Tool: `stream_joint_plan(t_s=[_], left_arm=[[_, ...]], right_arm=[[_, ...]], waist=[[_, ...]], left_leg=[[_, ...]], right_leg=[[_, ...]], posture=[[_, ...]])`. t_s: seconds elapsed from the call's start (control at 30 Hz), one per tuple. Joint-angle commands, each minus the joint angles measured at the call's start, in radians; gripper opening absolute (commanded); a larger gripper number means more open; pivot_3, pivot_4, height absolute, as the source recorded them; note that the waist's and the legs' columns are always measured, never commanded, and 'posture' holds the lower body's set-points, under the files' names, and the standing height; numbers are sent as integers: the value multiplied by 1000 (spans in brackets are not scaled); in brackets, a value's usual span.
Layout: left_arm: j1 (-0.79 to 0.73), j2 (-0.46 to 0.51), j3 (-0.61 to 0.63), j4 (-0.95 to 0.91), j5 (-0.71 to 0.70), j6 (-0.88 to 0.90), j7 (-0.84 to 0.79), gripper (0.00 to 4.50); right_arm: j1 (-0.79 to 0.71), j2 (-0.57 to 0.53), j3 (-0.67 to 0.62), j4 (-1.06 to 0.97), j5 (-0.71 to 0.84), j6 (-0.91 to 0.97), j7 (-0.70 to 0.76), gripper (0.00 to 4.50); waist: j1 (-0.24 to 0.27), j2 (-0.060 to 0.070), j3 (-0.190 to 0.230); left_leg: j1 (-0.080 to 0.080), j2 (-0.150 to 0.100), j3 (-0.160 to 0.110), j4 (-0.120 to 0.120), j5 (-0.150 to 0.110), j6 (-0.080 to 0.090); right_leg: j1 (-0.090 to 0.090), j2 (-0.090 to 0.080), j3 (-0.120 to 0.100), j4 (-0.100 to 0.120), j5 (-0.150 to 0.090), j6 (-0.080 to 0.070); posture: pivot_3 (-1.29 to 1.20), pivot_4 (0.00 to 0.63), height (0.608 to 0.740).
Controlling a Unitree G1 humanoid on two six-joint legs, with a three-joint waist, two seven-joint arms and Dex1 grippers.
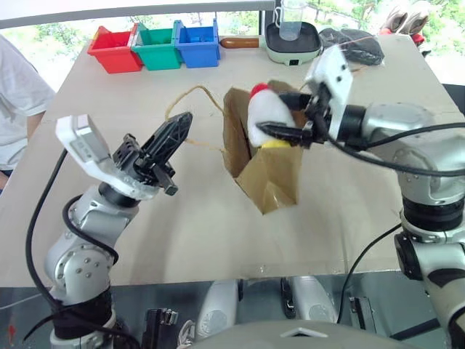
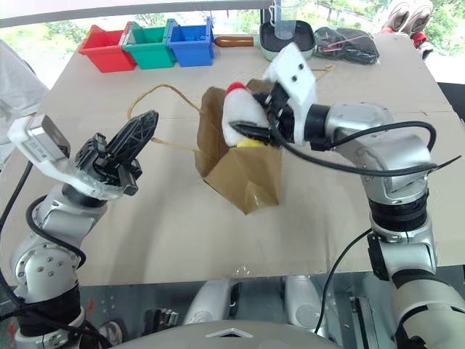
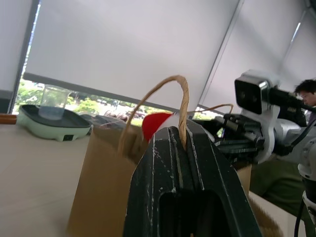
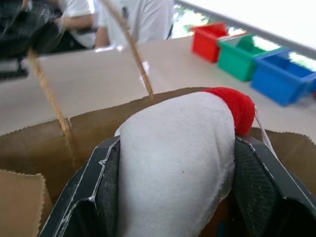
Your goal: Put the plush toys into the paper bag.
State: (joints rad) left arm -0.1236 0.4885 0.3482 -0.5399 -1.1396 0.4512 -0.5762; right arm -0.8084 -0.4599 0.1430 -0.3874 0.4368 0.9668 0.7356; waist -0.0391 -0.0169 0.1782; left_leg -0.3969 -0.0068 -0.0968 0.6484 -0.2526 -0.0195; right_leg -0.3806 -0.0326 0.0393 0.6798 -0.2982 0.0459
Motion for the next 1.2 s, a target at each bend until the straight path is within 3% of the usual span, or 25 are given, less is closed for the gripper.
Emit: stream_joint_plan(t_s=[0.03, 0.07, 0.13, 0.4, 0.67, 0.8, 1.0, 1.2], left_arm=[[-46, 7, 3, 0, -9, -10, -3, 0], [-51, 8, 2, 3, -9, -8, -4, 0], [-57, 9, 0, 4, -5, -7, -10, 0], [-45, 13, -18, 2, 30, -6, -32, 0], [-73, 13, -25, 37, 53, -6, -37, 0], [-103, 3, -47, 43, 56, -4, -36, 0], [-121, 12, -40, 66, 58, -2, -49, 0], [-134, 12, -71, 87, 76, 0, -88, 0]], right_arm=[[15, -32, 38, -7, -22, -64, 27, 3534], [20, -38, 45, -8, -21, -72, 33, 4042], [24, -34, 42, -8, -24, -73, 15, 4418], [48, 41, -191, -94, 211, 51, -54, 4418], [68, 11, -441, -201, 526, 194, -173, 4418], [86, -8, -406, -225, 522, 177, -242, 4418], [164, -56, -461, -223, 606, 259, -373, 4418], [146, 62, -297, -104, 515, 185, -447, 4418]], waist=[[1, 0, 0], [1, 0, 0], [1, 0, 0], [3, 0, 0], [6, 0, 0], [1, 0, 0], [4, 0, 0], [-4, 0, 0]], left_leg=[[0, 0, 0, 0, 0, 0], [0, 0, 0, 0, 0, 0], [-1, -1, 1, 0, 0, 0], [-1, 0, 0, 0, 0, 0], [-1, 0, 0, 0, 0, 0], [-1, 0, 0, 0, 0, 0], [-1, 0, 1, 0, 0, 0], [0, 0, 2, 0, 0, 0]], right_leg=[[0, 0, 0, 0, 0, 0], [0, 0, 0, 0, 0, 0], [0, -1, 1, -1, 0, 0], [0, -1, 0, -1, 0, 0], [0, -1, 0, -1, 0, 0], [0, 0, 0, -1, 0, 0], [0, 0, 1, -1, 0, 0], [0, 2, 2, 0, 0, 0]], posture=[[0, 150, 740], [0, 150, 740], [0, 150, 740], [0, 150, 740], [0, 150, 740], [0, 150, 740], [0, 150, 740], [0, 150, 740]])
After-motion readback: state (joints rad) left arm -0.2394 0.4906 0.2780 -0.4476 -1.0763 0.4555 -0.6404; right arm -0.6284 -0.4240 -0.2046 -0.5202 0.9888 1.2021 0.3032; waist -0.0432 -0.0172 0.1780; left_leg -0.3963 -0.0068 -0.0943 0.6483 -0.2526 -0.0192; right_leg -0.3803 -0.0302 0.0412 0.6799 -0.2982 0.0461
